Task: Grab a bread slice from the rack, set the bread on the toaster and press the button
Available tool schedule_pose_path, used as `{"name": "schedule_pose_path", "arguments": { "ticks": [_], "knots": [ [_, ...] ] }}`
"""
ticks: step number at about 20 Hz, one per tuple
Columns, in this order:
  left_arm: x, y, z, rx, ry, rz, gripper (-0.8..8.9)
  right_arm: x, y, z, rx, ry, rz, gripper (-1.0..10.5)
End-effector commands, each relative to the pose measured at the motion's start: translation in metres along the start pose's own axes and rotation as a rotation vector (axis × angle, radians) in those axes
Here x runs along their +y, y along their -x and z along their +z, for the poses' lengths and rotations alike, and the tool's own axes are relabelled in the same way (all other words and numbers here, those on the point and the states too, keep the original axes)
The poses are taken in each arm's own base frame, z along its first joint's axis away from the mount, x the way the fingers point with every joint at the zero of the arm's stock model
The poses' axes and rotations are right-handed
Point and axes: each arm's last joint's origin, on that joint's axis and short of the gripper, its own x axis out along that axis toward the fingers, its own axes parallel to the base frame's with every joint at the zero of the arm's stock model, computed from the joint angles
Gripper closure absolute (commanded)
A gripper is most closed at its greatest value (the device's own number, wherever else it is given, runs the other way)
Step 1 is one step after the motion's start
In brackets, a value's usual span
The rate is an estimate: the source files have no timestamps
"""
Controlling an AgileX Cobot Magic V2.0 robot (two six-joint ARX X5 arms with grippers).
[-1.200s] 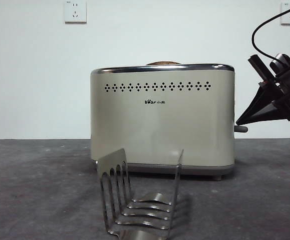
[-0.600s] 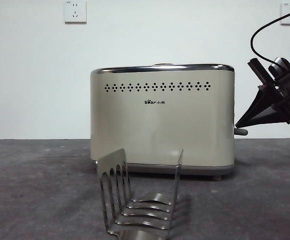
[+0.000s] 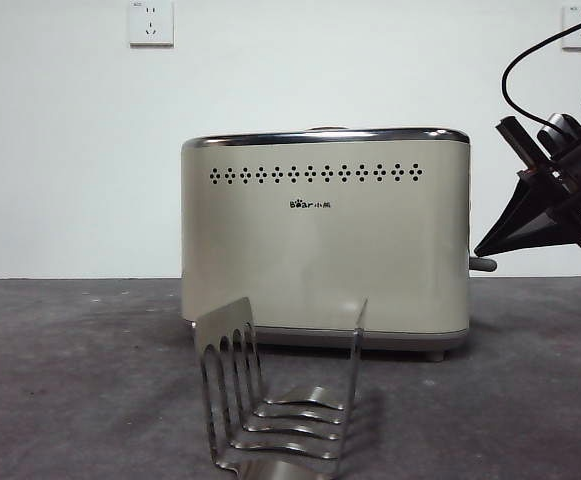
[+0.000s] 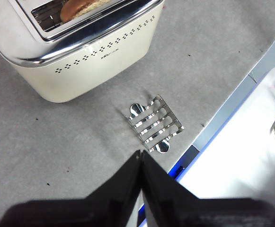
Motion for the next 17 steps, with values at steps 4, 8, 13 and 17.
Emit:
{"name": "schedule_pose_path", "arguments": {
  "ticks": [4, 8, 13, 17],
  "knots": [
    [0.0002, -0.0013, -0.0014, 0.004, 0.008, 0.003, 8.22, -0.0256, -0.0179, -0.0224, 0.111, -0.09, -0.148, 9.5],
    [0.0002, -0.0012, -0.0015, 0.004, 0.018, 0.003, 8.22, -0.0255, -0.0179, -0.0224, 0.111, -0.086, -0.143, 9.5],
    [0.0001, -0.0013, -0.0014, 0.004, 0.05, 0.002, 8.22, -0.0253, -0.0179, -0.0223, 0.112, -0.084, -0.14, 9.5],
    [0.0002, -0.0013, -0.0014, 0.004, 0.051, 0.003, 8.22, -0.0206, -0.0151, -0.0185, 0.101, -0.07, -0.108, 9.5]
  ]
}}
